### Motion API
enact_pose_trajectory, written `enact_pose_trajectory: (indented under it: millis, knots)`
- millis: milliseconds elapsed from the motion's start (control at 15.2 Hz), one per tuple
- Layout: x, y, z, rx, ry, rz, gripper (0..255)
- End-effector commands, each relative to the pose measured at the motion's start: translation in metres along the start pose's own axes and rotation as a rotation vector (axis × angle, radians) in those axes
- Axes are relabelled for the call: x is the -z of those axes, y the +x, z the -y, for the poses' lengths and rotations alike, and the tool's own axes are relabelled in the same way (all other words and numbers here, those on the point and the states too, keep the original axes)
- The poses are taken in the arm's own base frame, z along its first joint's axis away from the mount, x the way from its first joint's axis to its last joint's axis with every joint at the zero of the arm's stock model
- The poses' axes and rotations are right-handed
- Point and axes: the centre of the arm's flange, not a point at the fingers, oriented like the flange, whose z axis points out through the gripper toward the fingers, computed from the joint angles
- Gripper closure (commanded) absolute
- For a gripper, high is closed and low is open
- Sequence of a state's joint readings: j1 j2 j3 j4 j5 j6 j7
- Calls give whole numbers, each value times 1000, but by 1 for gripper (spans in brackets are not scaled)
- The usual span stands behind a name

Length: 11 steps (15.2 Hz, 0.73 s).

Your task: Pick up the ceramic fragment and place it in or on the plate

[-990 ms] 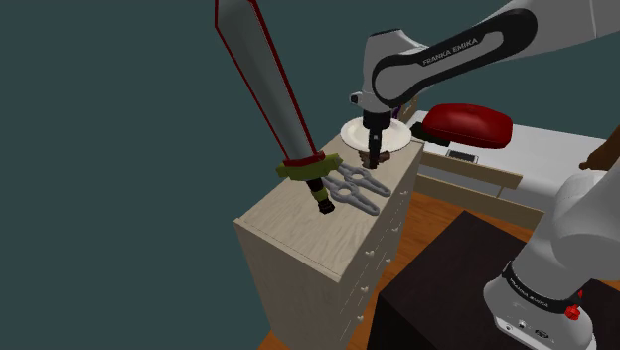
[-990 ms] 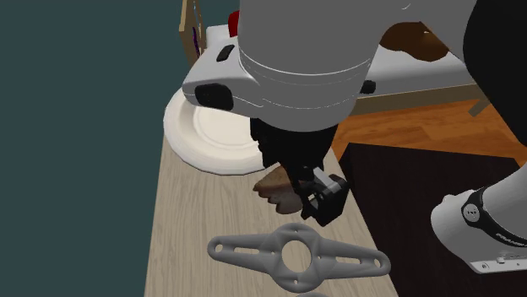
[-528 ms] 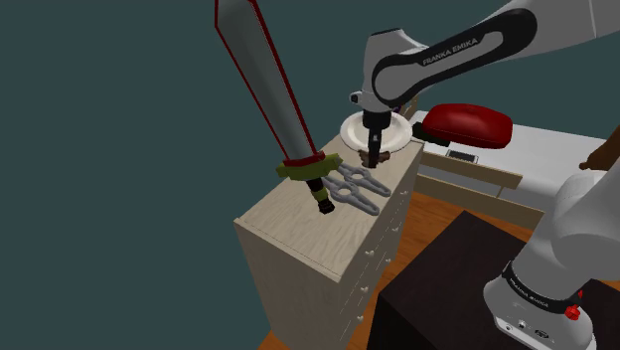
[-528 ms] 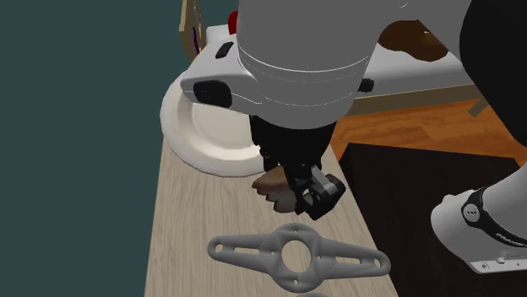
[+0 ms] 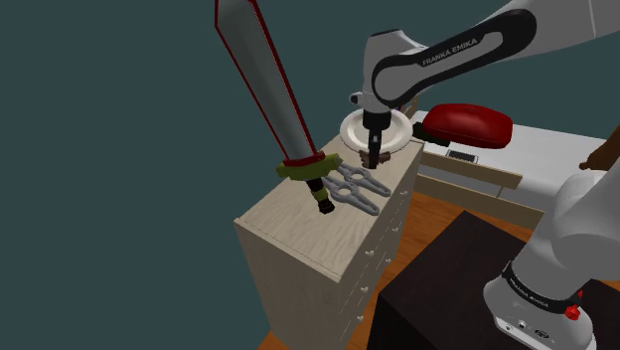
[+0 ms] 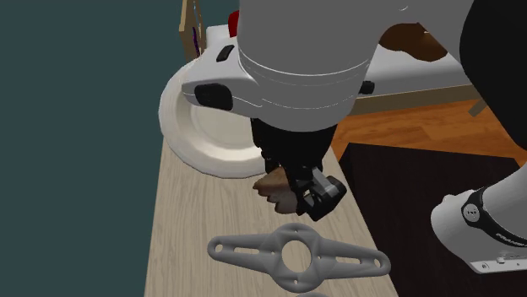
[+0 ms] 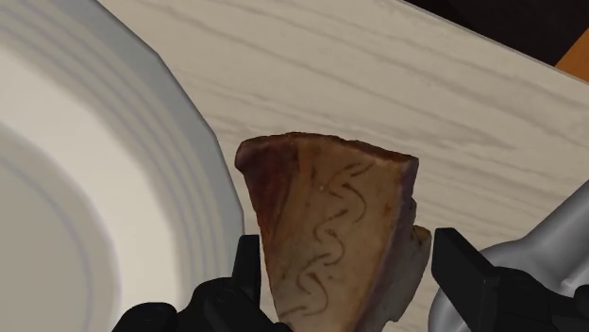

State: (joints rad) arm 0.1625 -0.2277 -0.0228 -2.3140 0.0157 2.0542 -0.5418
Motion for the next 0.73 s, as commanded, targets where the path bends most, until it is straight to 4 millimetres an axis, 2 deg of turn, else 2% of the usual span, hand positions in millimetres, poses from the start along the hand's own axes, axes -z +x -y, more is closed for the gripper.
enact_pose_trajectory:
  millis: [0,660]
  knots:
    - [-4,0,0,2,4,5,255]
    - [49,-1,2,2,4,5,255]
